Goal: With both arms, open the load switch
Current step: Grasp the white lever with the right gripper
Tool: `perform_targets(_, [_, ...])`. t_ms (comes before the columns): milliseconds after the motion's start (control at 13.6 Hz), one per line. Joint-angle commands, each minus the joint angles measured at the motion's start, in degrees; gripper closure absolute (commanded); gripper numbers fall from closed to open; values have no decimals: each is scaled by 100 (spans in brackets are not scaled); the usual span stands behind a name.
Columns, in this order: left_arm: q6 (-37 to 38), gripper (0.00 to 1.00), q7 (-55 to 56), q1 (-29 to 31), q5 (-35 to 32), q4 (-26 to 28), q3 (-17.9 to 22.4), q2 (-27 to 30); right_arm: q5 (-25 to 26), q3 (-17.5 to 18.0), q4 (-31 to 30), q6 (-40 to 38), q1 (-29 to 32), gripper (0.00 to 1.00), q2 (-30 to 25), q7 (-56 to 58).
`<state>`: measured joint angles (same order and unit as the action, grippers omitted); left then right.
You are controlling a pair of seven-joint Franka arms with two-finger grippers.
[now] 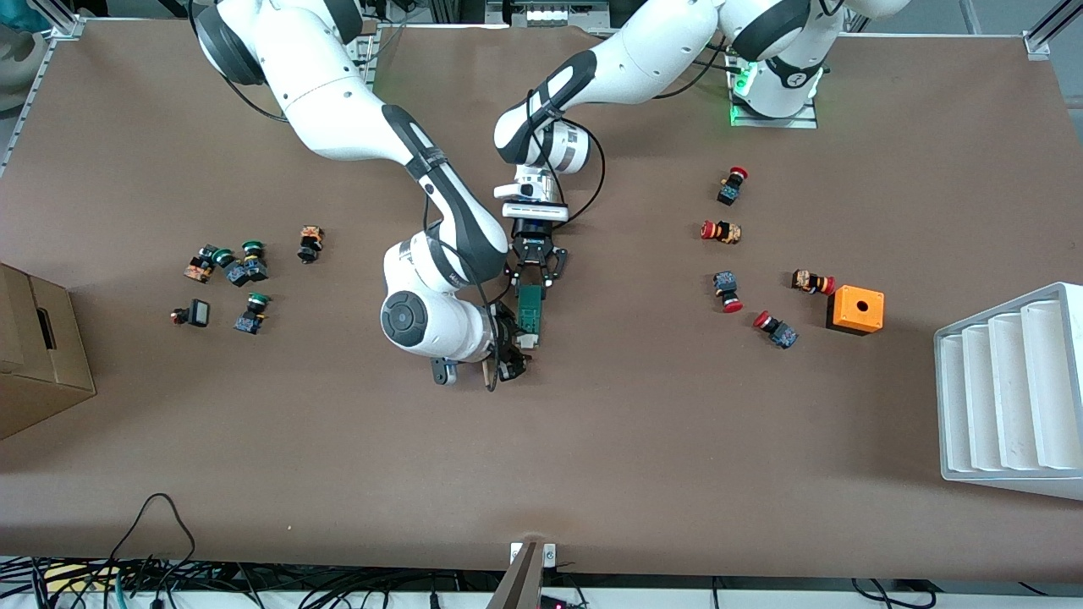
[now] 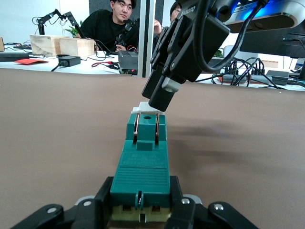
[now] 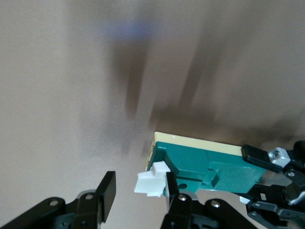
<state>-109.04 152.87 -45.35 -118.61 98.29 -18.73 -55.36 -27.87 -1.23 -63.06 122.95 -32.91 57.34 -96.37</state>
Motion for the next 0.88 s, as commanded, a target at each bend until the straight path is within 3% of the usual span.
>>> perform_targets(0, [-135,58,50,-9,-4,-152,37,-89,-114,-97,233,-131,-101,50,120,-259])
perform_targets(440, [-135,58,85,0,-4,-152,37,-89,-114,-97,216,-184,-145,50,146,-453])
perform_targets(806, [-135,62,85,0,-4,-152,37,-89,-114,-88,198,-175,-171,55,225,-672])
